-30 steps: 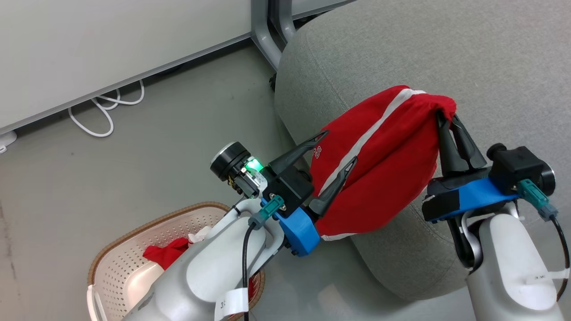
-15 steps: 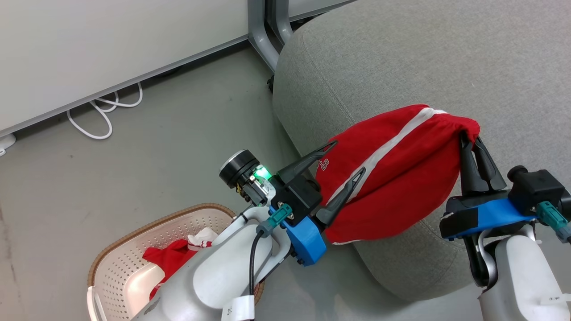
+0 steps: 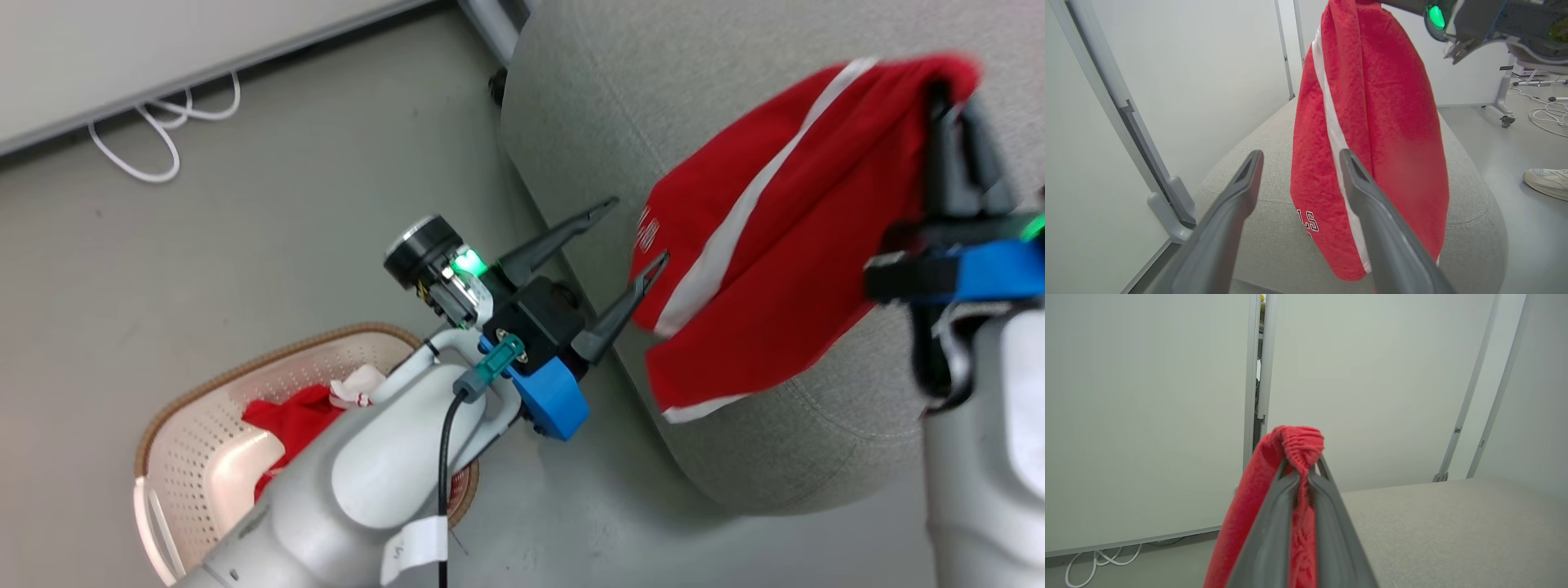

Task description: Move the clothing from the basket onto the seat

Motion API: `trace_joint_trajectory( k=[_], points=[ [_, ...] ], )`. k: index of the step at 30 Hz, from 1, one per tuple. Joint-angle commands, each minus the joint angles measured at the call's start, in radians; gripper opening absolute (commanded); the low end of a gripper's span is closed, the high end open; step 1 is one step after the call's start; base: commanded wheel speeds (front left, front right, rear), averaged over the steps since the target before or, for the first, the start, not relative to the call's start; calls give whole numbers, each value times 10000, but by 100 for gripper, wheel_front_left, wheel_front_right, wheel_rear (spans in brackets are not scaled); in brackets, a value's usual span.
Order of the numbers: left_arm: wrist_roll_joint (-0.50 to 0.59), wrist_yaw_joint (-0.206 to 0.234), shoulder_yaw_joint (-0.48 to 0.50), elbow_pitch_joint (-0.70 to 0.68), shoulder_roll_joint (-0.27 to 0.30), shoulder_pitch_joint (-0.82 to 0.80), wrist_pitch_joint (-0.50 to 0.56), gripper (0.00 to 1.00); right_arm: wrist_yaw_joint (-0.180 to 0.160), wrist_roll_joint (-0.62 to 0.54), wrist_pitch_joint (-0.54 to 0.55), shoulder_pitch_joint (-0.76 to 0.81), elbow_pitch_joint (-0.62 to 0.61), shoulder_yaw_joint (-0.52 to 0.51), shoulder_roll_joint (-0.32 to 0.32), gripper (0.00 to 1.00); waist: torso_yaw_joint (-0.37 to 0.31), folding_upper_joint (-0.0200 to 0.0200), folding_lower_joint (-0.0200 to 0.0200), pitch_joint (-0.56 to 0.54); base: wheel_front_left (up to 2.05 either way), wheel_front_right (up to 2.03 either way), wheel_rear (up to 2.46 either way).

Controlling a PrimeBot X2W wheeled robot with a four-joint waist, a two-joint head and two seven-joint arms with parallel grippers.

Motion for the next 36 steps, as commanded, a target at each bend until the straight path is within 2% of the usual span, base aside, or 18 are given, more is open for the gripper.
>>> trace_joint_trajectory(
  k=[1, 5, 9, 15, 16, 19, 22, 32, 36],
  points=[
    [132, -10, 105, -147, 177, -297, -27, 100, 1, 94, -10, -725, -205, -331, -151, 0, 131, 0, 0, 775, 0, 0, 0],
    [401, -10, 132, -338, 478, -742, -27, 100, 1, 169, -8, -2098, -465, -1052, -564, 0, 229, 0, 0, 1759, 0, 0, 0],
    [625, -13, 59, -494, 754, -1306, 0, 100, 1, 252, -10, -3552, -682, -2077, -1334, 0, 313, 0, 0, 2705, 0, 0, 0],
    [793, -14, 16, -827, 1070, -1816, 137, 100, 1, 498, -8, -5131, -547, -3443, -3033, 0, 288, 0, 0, 3633, 0, 0, 0],
    [855, -15, -47, -1055, 1219, -1963, 230, 100, 1, 527, -7, -5429, -334, -3918, -3757, 0, 268, 0, 0, 3993, 0, 0, 0],
    [883, -15, -64, -1235, 1394, -2053, 321, 100, 1, 535, -8, -5395, -23, -4165, -4139, 0, 222, 0, 0, 4255, 0, 0, 0],
    [880, -16, -94, -1406, 1512, -2107, 400, 100, 1, 309, -7, -4930, 423, -4061, -4098, 0, 186, 0, 0, 4462, 0, 0, 0],
    [786, -2, -282, -1762, 1703, -2140, 611, 100, 1, -271, -8, -4016, 2648, -3901, -2900, 0, 347, 0, 0, 4773, 0, 0, 0],
    [786, 21, -361, -1830, 1666, -2156, 621, 100, 0, -467, -8, -3754, 3225, -3923, -2641, 0, 435, 0, 0, 4796, 0, 0, 0]
  ],
)
